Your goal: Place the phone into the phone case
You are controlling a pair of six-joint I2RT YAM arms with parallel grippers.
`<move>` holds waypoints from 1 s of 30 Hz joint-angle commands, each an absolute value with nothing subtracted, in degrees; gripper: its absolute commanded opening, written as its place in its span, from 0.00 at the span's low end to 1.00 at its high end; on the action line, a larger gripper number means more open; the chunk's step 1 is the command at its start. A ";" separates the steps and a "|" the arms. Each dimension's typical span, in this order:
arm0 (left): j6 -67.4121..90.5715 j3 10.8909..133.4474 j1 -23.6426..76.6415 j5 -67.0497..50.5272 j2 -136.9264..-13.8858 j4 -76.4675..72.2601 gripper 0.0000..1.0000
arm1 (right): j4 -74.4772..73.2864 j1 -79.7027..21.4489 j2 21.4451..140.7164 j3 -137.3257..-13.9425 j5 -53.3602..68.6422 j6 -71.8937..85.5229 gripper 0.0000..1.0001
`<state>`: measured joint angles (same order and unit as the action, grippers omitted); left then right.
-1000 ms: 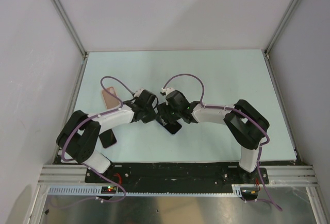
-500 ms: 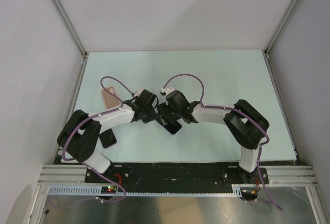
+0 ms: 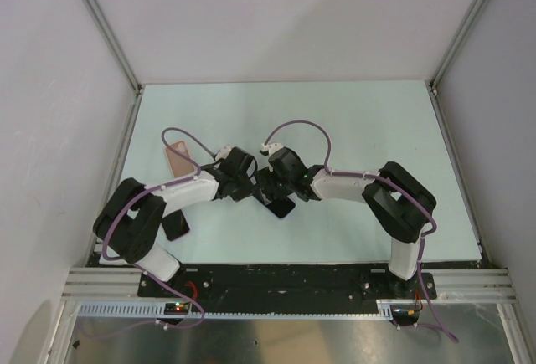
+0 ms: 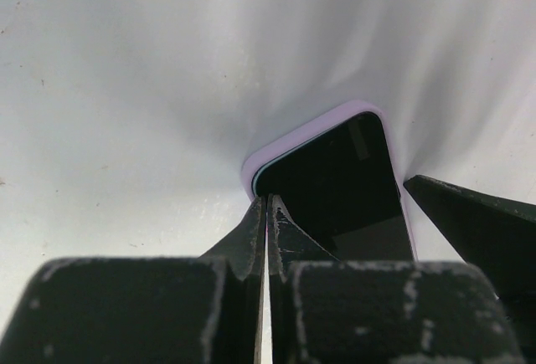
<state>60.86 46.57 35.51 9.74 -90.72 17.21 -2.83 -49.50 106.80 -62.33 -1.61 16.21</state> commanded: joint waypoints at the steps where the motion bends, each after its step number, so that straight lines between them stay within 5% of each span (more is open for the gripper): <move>1: 62.87 42.77 36.21 13.21 -97.78 16.22 0.00 | -8.50 -49.55 109.51 -60.52 -2.83 15.54 0.83; 16: 62.30 43.16 36.46 14.23 -97.11 16.59 0.00 | -16.44 -44.04 90.39 -58.34 -6.57 22.70 0.85; 30: 60.91 44.84 36.41 13.92 -97.27 16.85 0.00 | -15.10 -59.89 91.10 -53.69 -13.22 22.67 0.42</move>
<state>61.43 46.94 36.05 10.92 -90.89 17.67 -15.51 -58.81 89.45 -53.89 -9.98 22.70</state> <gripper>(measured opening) 0.006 0.445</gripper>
